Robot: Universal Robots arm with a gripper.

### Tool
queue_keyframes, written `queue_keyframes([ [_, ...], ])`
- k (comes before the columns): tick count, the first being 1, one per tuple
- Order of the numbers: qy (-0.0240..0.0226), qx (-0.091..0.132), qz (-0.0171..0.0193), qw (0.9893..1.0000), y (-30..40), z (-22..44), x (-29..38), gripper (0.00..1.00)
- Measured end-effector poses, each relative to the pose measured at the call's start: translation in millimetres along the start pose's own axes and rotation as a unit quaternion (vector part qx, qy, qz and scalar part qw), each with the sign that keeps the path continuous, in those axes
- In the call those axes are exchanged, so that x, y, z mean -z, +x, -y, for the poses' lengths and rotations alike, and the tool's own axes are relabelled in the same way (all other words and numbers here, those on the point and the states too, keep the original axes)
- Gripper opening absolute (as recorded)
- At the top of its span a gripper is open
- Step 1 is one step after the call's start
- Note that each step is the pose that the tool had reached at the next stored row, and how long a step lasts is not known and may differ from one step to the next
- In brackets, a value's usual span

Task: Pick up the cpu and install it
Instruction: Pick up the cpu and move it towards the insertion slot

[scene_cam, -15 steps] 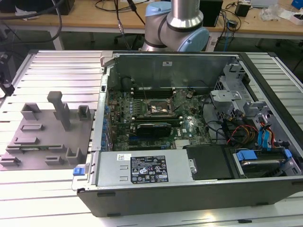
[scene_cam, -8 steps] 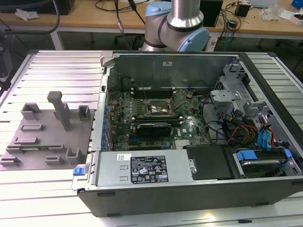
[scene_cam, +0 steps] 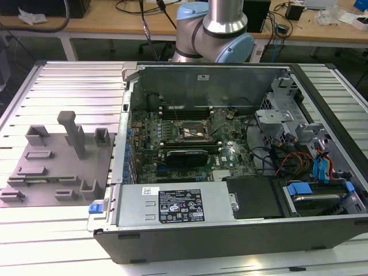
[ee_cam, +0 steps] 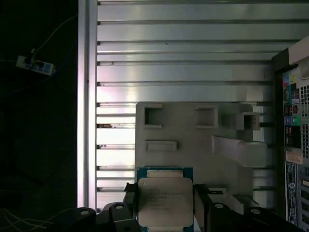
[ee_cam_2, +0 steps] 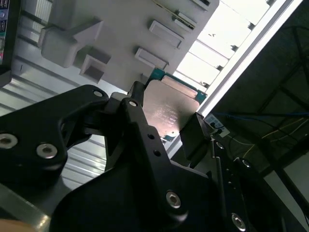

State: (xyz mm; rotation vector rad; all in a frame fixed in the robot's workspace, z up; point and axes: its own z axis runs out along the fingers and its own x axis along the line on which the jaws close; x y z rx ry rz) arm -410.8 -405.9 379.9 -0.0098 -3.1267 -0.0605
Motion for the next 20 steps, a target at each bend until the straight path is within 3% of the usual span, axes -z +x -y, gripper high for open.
queue_keyframes([
  [8, 0.0, 0.0, 0.0003, 1.0, 0.2, -0.4, 11.8, 0.55],
  [20, 0.0, 0.0, 0.0009, 1.0, 0.7, -2.0, 44.2, 0.55],
])
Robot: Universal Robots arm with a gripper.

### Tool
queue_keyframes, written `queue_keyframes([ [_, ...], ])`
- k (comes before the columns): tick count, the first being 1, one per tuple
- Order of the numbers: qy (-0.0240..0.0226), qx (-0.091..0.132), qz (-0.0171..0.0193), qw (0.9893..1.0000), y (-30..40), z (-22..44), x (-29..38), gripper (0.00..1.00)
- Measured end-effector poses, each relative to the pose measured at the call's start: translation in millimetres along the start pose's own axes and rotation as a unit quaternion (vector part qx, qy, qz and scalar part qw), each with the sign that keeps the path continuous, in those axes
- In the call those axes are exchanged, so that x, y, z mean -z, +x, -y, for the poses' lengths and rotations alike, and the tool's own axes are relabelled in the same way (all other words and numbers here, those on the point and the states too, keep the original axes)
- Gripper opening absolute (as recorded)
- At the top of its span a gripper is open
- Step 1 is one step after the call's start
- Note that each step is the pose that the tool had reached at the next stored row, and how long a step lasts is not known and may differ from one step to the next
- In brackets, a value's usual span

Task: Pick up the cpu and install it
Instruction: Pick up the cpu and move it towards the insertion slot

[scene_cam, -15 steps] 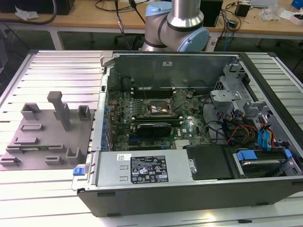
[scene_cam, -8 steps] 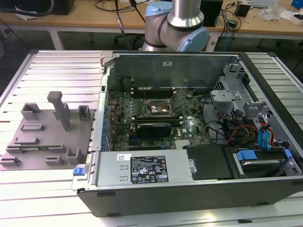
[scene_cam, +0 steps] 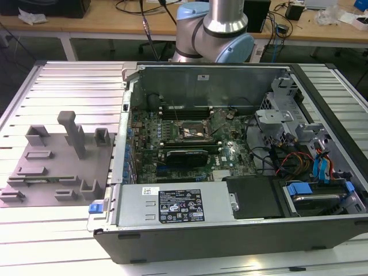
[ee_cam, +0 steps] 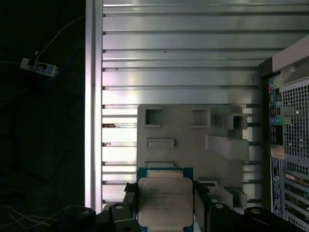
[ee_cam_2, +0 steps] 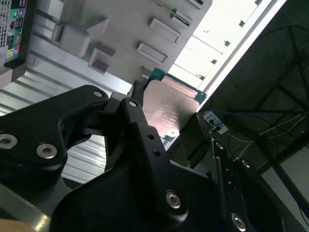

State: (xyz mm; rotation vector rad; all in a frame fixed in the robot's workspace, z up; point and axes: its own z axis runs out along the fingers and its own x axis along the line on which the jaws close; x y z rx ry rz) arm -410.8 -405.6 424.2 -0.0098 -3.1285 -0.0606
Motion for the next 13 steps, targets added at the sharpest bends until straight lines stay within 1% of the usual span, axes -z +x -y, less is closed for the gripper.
queue_keyframes([
  [3, 0.0, 0.0, 0.0001, 1.0, 0.1, -0.3, 6.4, 0.55],
  [5, 0.0, 0.0, 0.0, 1.0, 0.1, -0.6, 12.6, 0.55],
  [6, 0.0, 0.0, 0.0, 1.0, 0.1, -0.7, 13.6, 0.55],
  [10, 0.0, 0.0, 0.0, 1.0, 0.1, -0.7, 13.7, 0.55],
  [13, 0.0, 0.0, 0.0, 1.0, -1.6, -0.7, 13.8, 0.55],
])
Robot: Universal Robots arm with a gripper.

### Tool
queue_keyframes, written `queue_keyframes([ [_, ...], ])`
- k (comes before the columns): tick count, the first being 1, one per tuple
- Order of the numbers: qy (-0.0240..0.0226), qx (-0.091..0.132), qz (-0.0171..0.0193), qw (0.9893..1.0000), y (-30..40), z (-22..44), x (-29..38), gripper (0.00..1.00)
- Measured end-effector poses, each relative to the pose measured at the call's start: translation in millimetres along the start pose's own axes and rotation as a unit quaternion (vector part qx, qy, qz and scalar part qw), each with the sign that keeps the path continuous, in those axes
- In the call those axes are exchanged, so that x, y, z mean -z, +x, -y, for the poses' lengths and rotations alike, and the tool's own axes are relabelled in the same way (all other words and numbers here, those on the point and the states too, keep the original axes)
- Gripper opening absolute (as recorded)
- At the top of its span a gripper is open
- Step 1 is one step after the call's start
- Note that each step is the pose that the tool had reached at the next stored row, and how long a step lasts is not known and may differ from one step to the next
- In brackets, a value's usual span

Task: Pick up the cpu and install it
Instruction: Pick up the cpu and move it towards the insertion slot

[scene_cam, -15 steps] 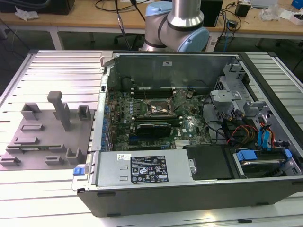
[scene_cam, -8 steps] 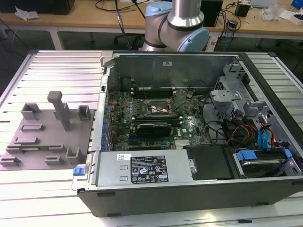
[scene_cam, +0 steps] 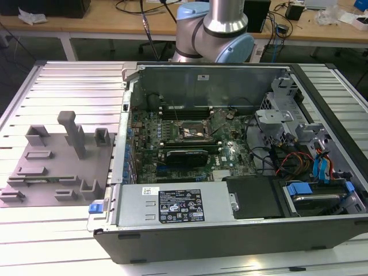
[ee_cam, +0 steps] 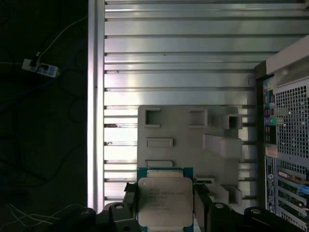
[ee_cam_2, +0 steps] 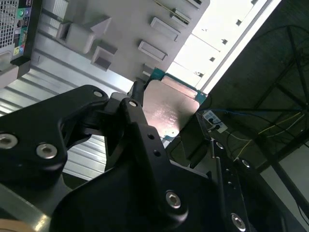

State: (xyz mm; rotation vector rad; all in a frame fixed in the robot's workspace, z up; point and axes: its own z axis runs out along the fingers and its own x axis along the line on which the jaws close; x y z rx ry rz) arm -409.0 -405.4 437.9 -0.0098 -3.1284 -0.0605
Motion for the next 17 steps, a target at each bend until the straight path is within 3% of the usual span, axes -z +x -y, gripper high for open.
queue_keyframes([
  [11, 0.0, 0.0, 0.0, 1.0, -16.3, 0.0, 0.2, 0.55],
  [17, -0.0001, 0.0, 0.0, 1.0, -31.3, 0.0, 0.3, 0.55],
])
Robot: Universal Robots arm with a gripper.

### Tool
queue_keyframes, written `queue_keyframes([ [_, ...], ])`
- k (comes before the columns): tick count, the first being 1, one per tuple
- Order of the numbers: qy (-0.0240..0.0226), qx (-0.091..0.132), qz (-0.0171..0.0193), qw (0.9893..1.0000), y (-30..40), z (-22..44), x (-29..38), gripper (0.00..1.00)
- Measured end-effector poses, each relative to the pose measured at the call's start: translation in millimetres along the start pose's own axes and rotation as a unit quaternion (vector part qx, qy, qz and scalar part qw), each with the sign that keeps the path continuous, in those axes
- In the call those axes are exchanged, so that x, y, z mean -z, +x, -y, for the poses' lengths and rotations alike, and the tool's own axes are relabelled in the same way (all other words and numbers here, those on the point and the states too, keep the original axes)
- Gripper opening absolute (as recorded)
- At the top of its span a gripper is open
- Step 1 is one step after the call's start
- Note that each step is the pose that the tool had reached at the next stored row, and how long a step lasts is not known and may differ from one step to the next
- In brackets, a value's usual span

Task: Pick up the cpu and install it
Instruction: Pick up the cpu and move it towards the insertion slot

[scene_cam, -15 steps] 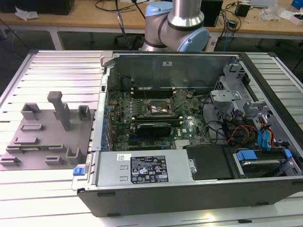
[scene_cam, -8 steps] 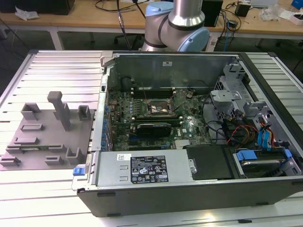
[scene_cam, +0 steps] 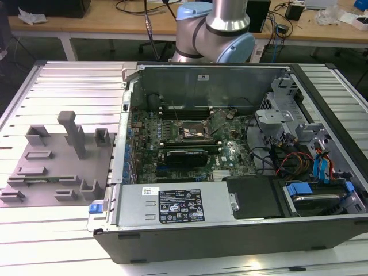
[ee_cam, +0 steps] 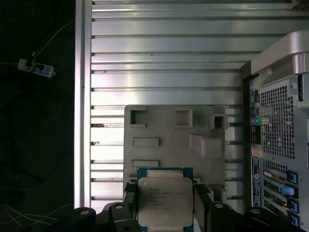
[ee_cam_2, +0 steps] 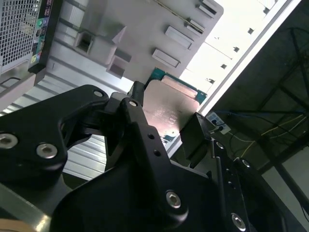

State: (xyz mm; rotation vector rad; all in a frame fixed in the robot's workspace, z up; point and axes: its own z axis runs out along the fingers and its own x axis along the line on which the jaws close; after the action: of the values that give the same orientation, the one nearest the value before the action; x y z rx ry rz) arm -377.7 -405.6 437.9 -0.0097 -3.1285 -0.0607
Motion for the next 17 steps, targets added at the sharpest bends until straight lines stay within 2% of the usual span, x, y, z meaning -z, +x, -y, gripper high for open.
queue_keyframes([
  [4, 0.0, 0.0, 0.0, 1.0, -7.6, -0.1, 0.1, 0.55],
  [10, 0.0, 0.0, 0.0, 1.0, -23.4, -0.1, 0.3, 0.55],
  [17, 0.0, 0.0, -0.0001, 1.0, -45.4, -0.1, 0.6, 0.55],
])
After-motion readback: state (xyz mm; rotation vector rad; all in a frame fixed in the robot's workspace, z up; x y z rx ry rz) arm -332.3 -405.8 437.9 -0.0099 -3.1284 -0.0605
